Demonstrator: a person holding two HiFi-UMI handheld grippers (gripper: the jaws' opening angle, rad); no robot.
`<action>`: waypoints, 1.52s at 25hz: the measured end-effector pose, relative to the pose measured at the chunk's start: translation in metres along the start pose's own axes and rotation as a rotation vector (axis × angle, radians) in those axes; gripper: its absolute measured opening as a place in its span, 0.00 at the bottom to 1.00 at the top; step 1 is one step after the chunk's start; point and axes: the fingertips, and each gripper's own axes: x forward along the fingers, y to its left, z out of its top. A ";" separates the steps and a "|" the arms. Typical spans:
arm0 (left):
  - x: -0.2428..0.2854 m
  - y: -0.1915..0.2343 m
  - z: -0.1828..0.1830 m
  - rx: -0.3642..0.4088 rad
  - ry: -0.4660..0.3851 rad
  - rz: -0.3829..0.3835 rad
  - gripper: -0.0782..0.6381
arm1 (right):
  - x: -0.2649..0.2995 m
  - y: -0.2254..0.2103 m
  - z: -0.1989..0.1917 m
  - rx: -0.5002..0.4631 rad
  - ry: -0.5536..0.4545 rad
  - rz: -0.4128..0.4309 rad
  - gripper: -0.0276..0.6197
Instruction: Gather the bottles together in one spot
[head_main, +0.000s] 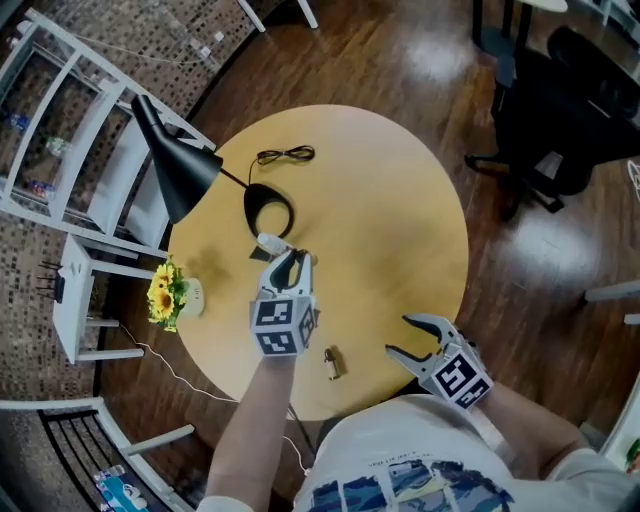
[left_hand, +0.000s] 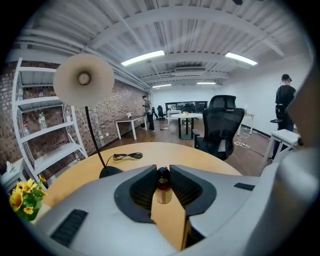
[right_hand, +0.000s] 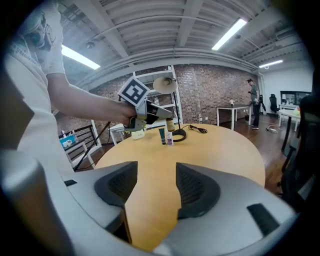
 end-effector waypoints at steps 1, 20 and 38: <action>0.012 0.006 -0.002 -0.004 0.004 0.014 0.22 | -0.004 -0.004 -0.002 0.008 0.004 -0.013 0.45; 0.128 0.091 -0.086 -0.136 0.089 0.322 0.22 | -0.039 -0.048 -0.045 0.162 0.125 -0.170 0.45; 0.128 0.089 -0.088 -0.130 0.068 0.325 0.27 | -0.035 -0.045 -0.043 0.119 0.136 -0.156 0.45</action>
